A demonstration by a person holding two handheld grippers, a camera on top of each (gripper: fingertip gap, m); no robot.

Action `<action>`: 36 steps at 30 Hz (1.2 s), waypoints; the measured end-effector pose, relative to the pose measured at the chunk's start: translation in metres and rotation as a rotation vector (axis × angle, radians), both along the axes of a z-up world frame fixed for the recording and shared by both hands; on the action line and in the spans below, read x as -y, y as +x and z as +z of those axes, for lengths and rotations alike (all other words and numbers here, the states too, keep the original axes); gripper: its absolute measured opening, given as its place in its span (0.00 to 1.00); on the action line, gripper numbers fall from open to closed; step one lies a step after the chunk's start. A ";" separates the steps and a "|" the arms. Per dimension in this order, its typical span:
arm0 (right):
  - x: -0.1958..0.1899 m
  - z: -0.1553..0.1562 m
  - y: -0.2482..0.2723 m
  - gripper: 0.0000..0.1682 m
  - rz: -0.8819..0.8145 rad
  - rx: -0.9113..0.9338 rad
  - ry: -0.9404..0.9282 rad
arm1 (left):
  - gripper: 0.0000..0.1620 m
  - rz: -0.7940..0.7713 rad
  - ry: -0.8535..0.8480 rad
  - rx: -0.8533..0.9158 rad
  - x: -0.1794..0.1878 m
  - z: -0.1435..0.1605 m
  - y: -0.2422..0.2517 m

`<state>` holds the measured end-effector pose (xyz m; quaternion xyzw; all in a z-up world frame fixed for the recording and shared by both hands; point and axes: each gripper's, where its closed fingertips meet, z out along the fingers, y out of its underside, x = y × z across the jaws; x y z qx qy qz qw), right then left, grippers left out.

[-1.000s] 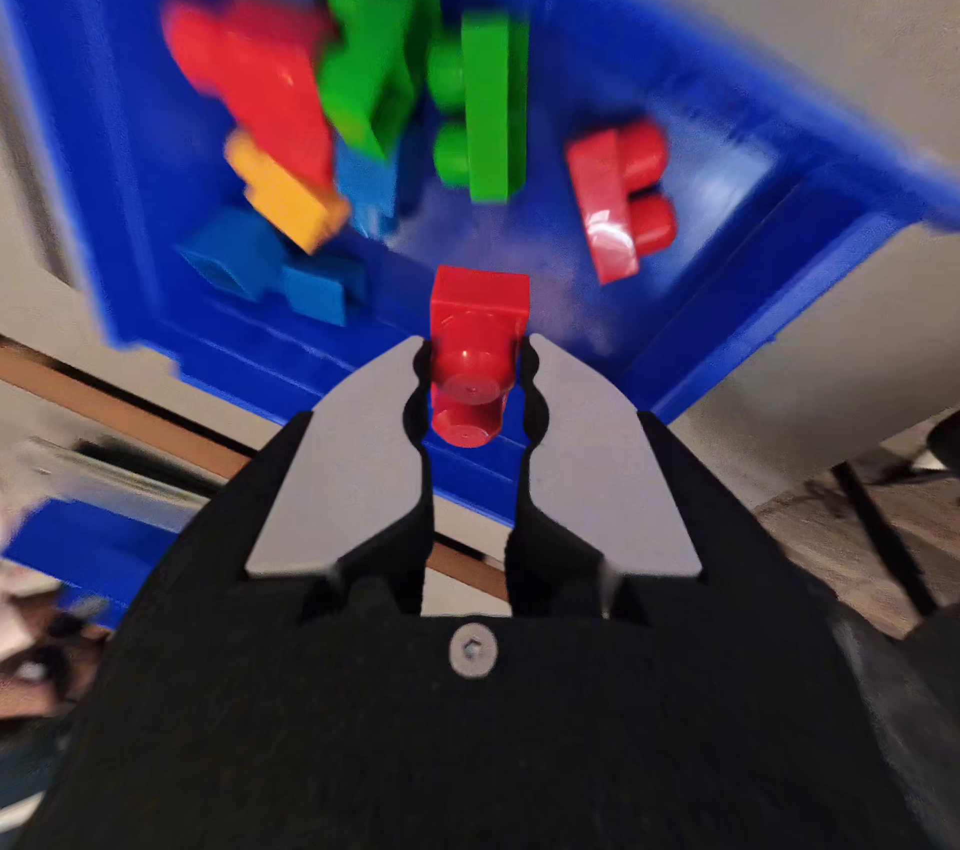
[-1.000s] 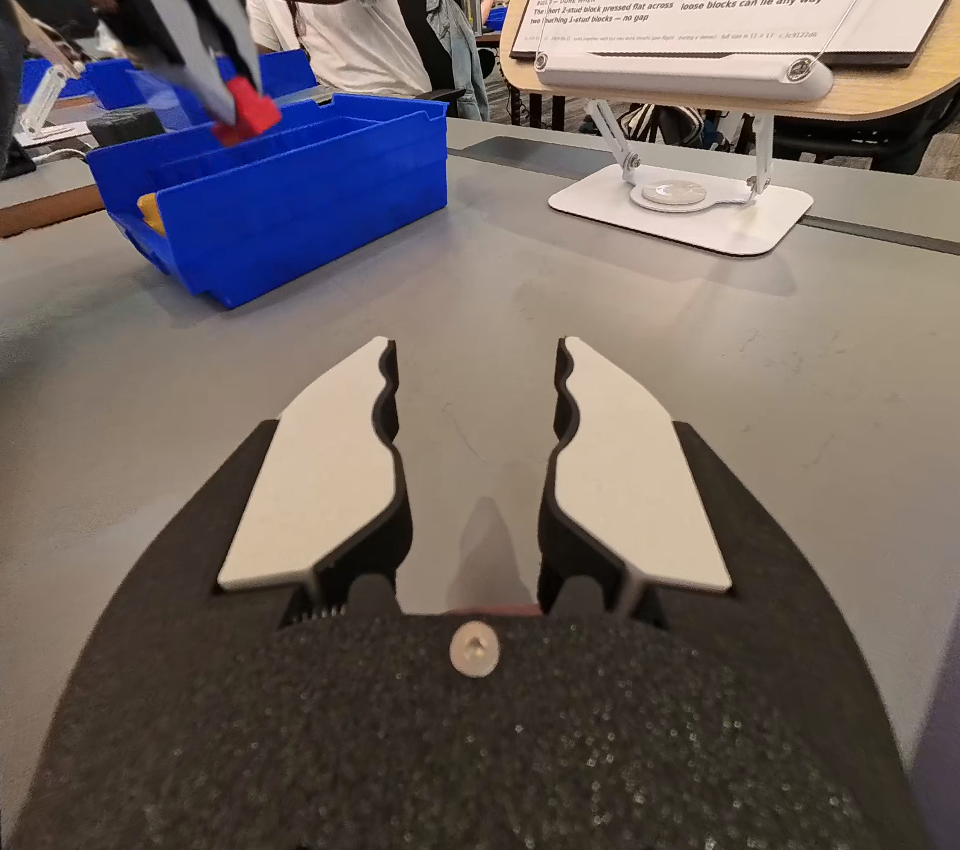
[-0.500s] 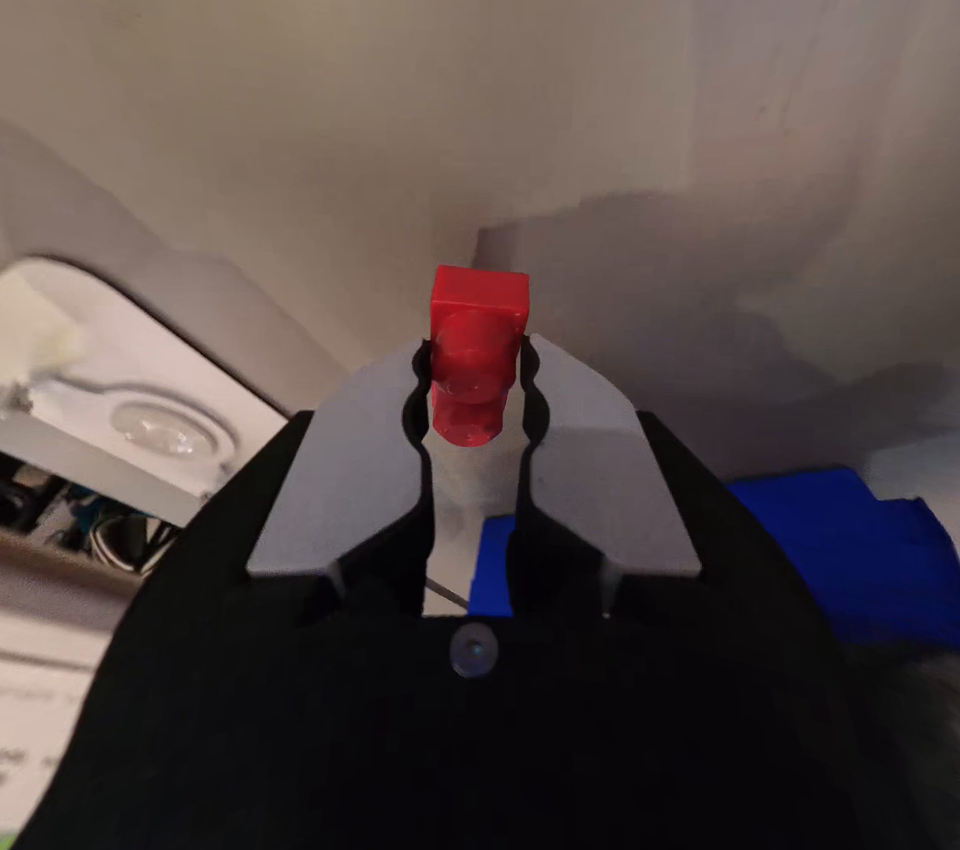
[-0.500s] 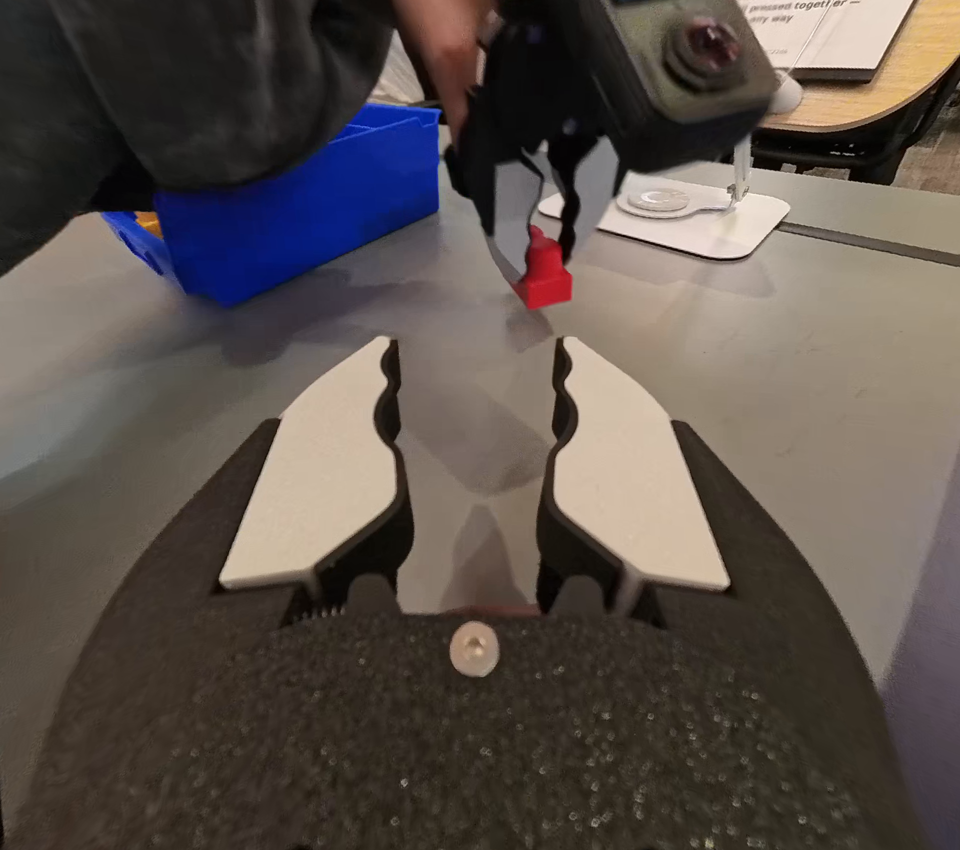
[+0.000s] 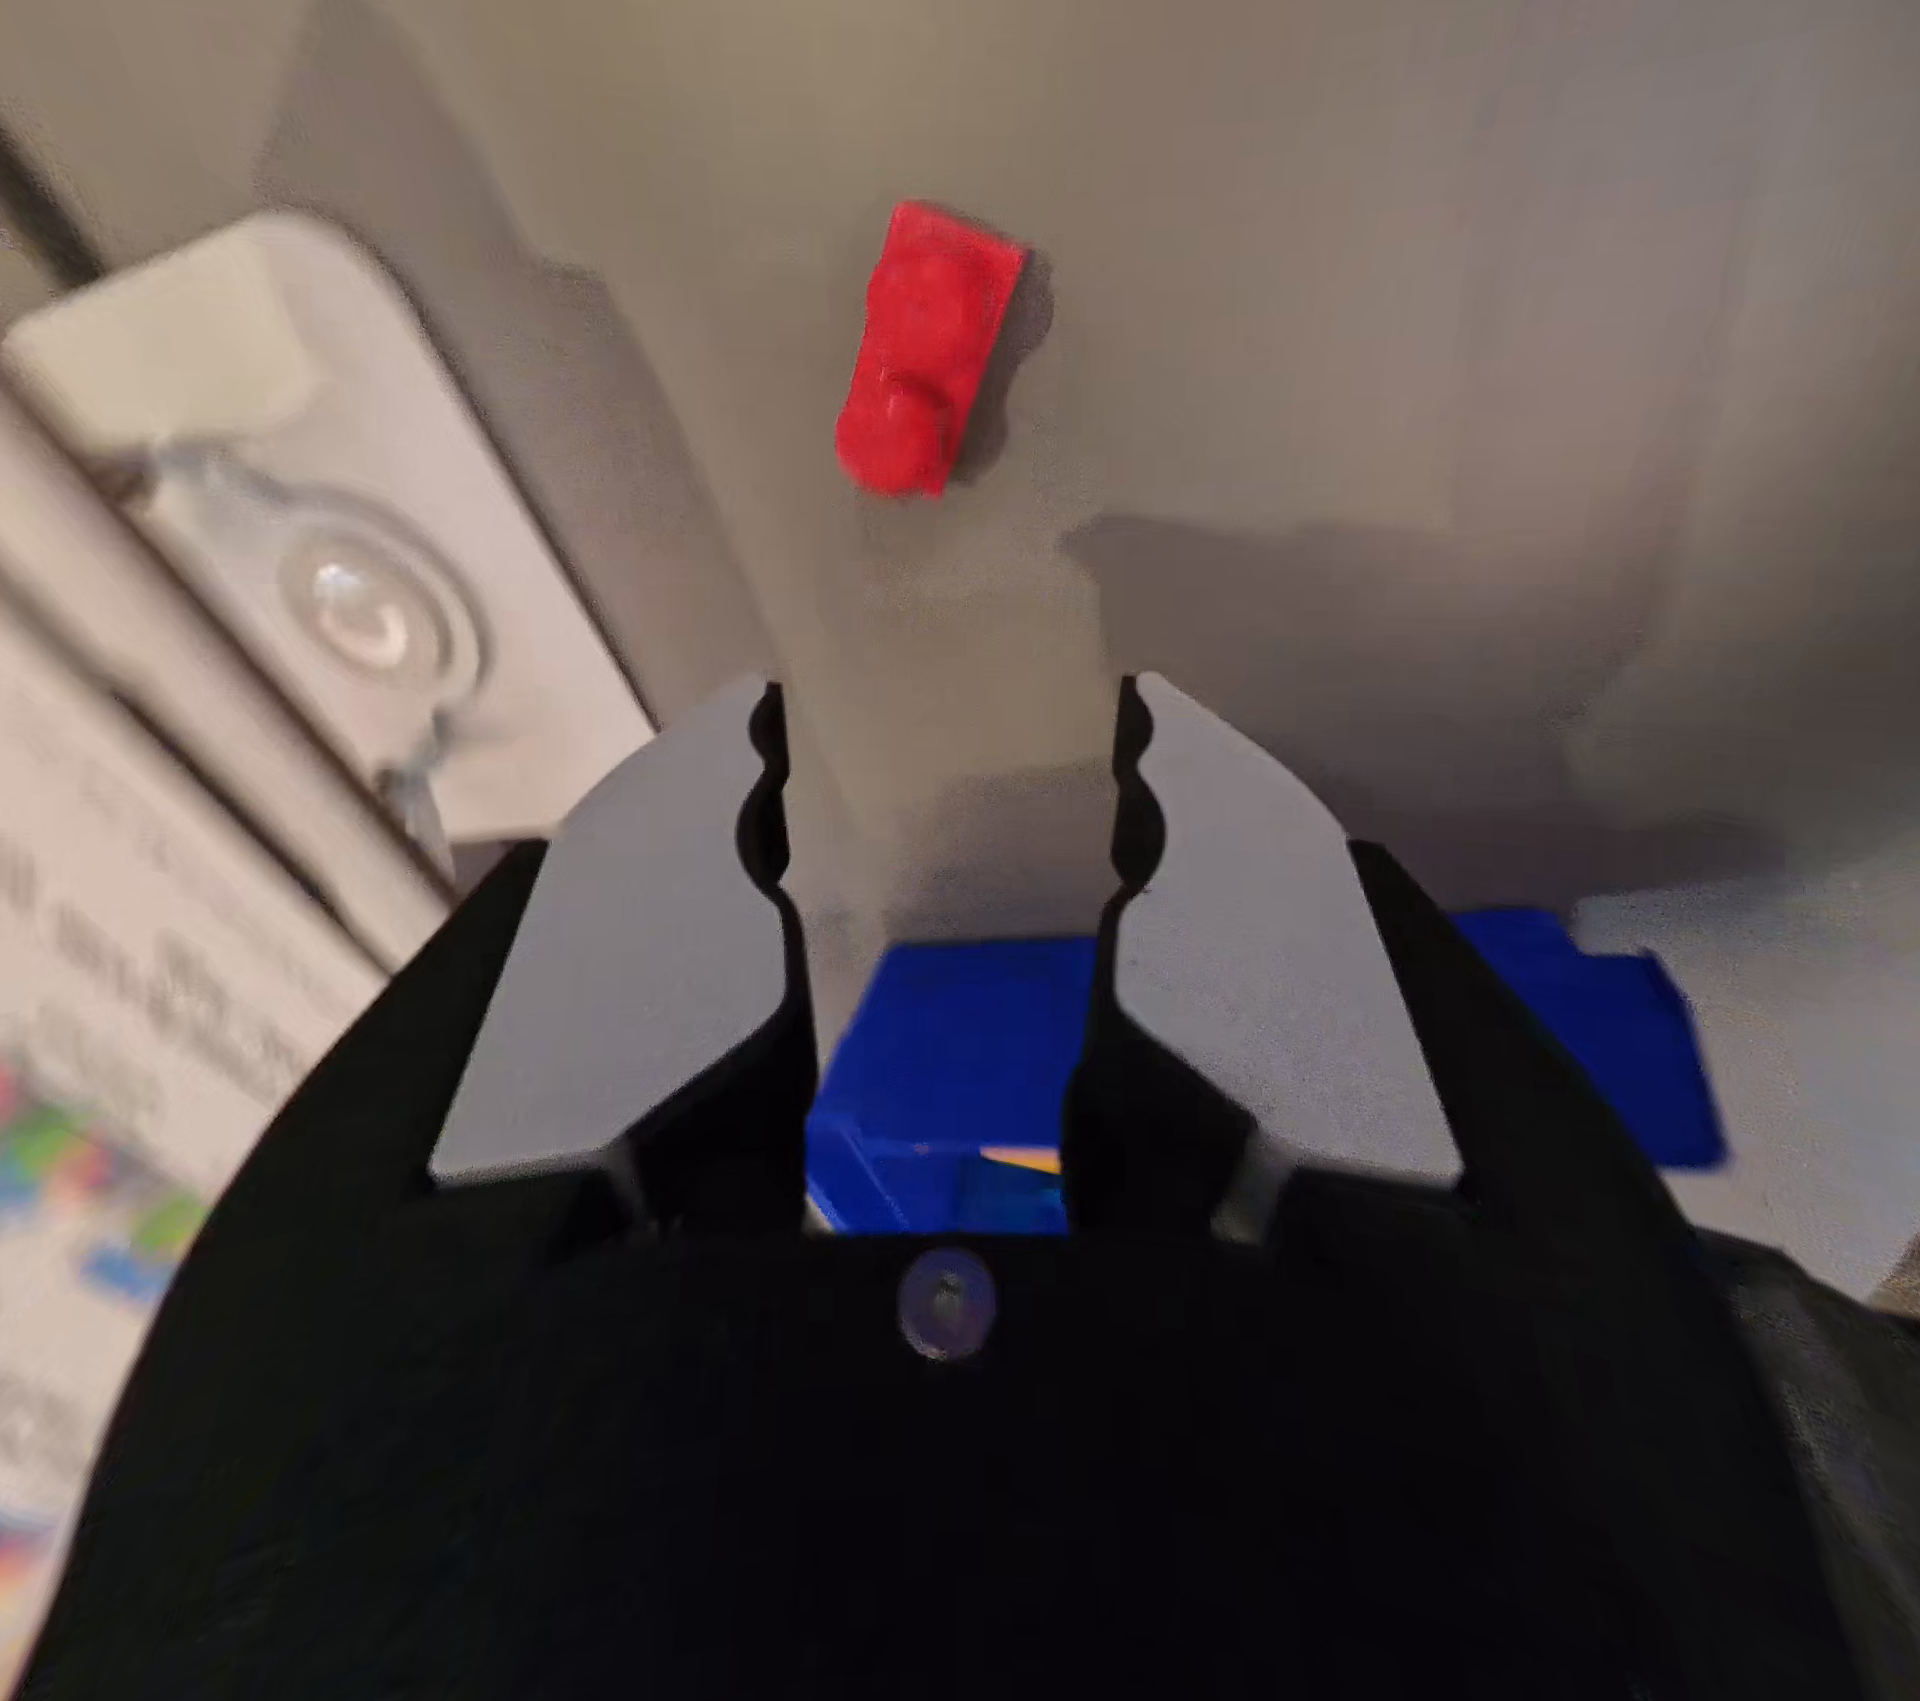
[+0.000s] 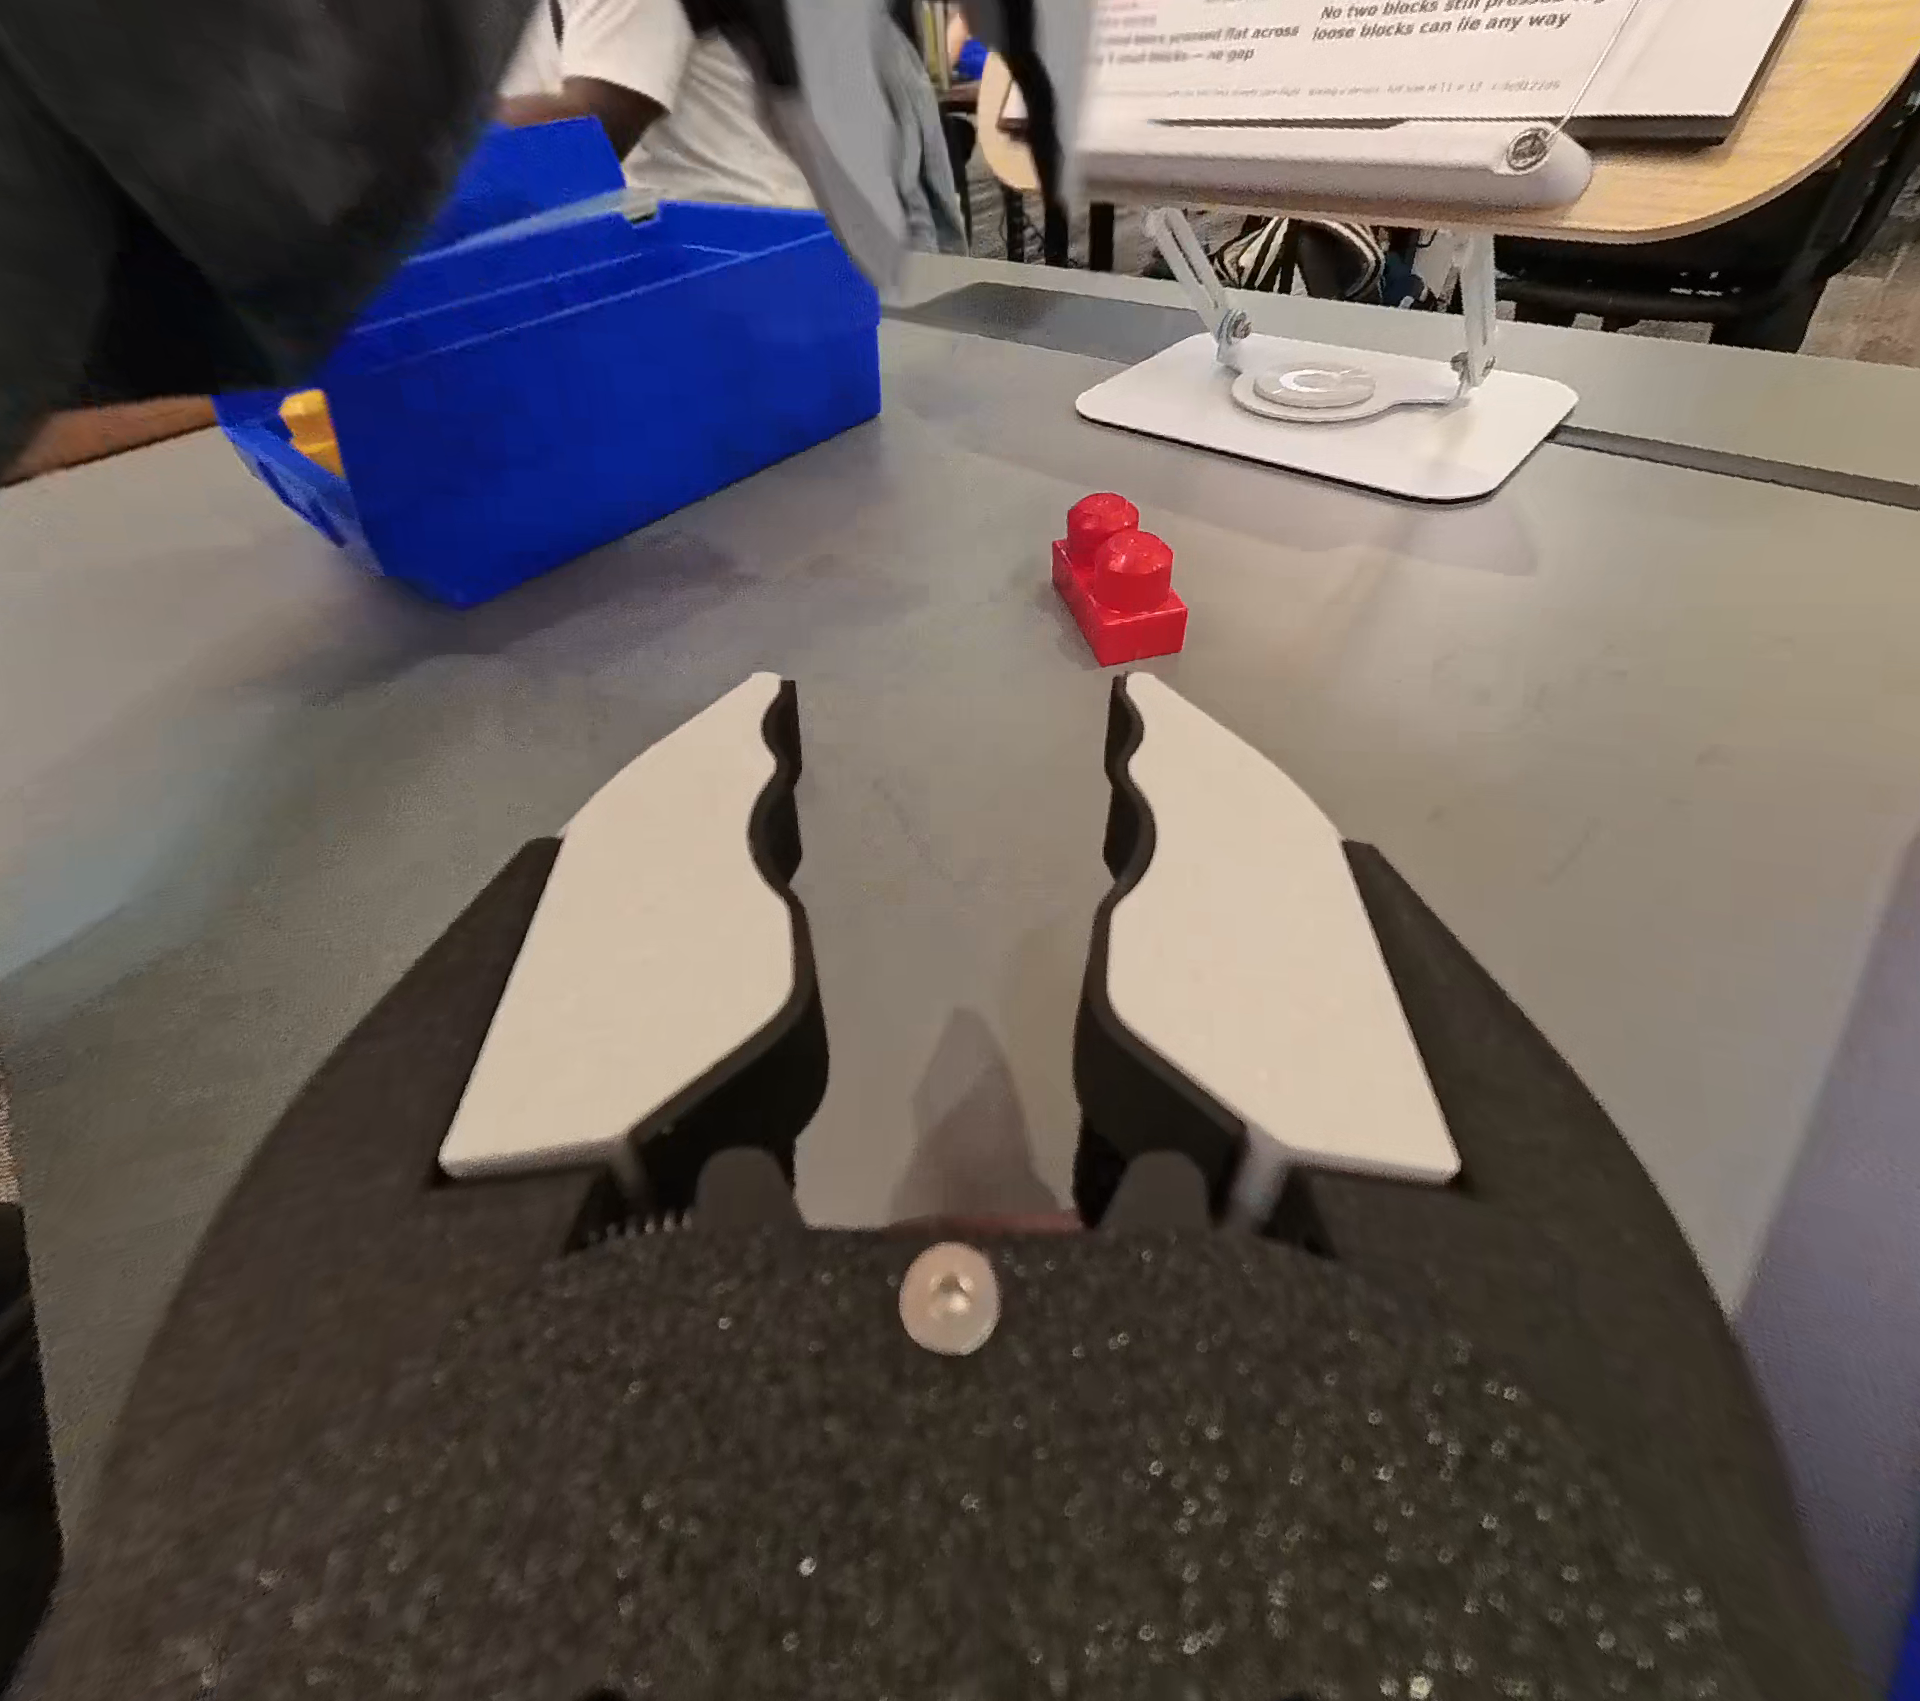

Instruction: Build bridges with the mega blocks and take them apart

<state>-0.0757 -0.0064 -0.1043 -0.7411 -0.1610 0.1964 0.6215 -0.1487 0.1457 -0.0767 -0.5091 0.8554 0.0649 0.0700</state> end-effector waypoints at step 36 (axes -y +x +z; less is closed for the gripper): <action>-0.001 -0.003 -0.003 0.32 0.019 0.006 -0.022 | 0.15 0.647 -0.047 -0.394 0.040 -0.020 -0.349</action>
